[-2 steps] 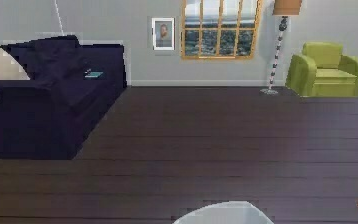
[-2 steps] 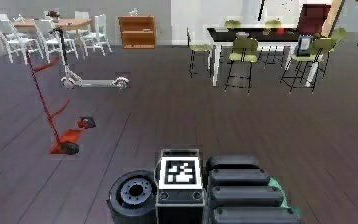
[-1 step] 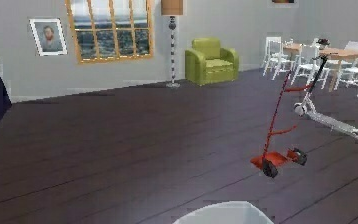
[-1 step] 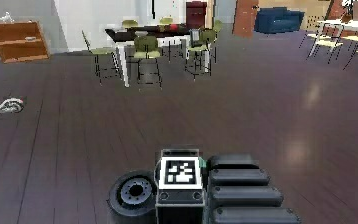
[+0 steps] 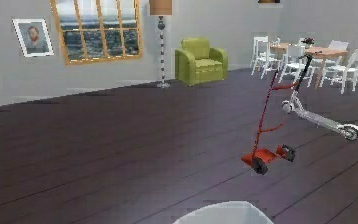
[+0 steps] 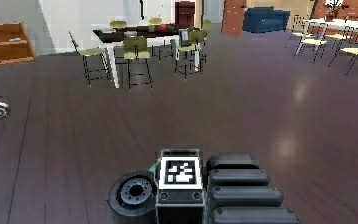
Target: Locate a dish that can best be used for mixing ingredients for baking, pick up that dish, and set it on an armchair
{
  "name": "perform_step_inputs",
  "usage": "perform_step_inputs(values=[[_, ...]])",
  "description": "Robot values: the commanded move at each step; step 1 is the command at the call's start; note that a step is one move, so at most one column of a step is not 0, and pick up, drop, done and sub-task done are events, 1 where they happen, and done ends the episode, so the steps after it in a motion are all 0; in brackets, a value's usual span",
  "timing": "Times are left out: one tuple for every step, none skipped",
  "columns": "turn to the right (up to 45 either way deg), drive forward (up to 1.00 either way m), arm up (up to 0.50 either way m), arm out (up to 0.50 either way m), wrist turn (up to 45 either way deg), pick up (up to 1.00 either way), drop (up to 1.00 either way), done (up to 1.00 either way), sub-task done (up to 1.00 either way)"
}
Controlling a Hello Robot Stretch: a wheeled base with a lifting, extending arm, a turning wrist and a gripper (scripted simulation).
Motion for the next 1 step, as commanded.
perform_step_inputs(values=[[0.0, 1.00, 0.00, 0.00, 0.0, 0.00, 0.00, 0.00, 0.00]])
